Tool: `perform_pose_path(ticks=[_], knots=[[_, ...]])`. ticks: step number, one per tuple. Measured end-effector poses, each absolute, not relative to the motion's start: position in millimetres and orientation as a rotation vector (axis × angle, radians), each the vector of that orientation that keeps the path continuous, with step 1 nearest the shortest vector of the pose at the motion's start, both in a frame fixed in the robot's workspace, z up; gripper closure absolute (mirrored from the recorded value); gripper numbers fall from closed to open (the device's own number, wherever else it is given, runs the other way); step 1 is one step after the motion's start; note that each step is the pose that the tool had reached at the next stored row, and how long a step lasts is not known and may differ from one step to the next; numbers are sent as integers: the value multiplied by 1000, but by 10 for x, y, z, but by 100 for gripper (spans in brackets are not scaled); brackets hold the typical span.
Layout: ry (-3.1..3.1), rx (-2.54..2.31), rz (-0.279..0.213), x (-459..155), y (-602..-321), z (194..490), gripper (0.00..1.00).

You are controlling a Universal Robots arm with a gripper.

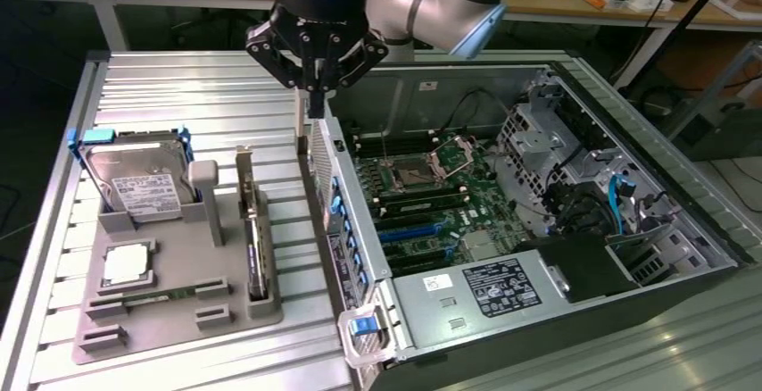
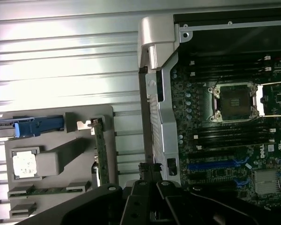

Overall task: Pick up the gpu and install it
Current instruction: 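Reach for the gpu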

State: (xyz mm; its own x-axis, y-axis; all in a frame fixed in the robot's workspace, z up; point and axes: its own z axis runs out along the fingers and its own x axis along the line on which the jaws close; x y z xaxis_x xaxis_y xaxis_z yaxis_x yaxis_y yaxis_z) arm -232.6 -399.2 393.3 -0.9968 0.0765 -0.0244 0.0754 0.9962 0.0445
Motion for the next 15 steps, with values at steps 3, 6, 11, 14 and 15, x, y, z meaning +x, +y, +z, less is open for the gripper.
perform_pose_path(ticks=[3,6,11,14,15], knots=[[3112,118,68,-2382,-3995,3933,89],[3112,118,68,-2429,-3997,3933,89],[3112,118,68,-2506,-4002,3933,89],[3112,118,68,-2545,-4006,3933,89],[3112,118,68,-2560,-4007,3933,89]])
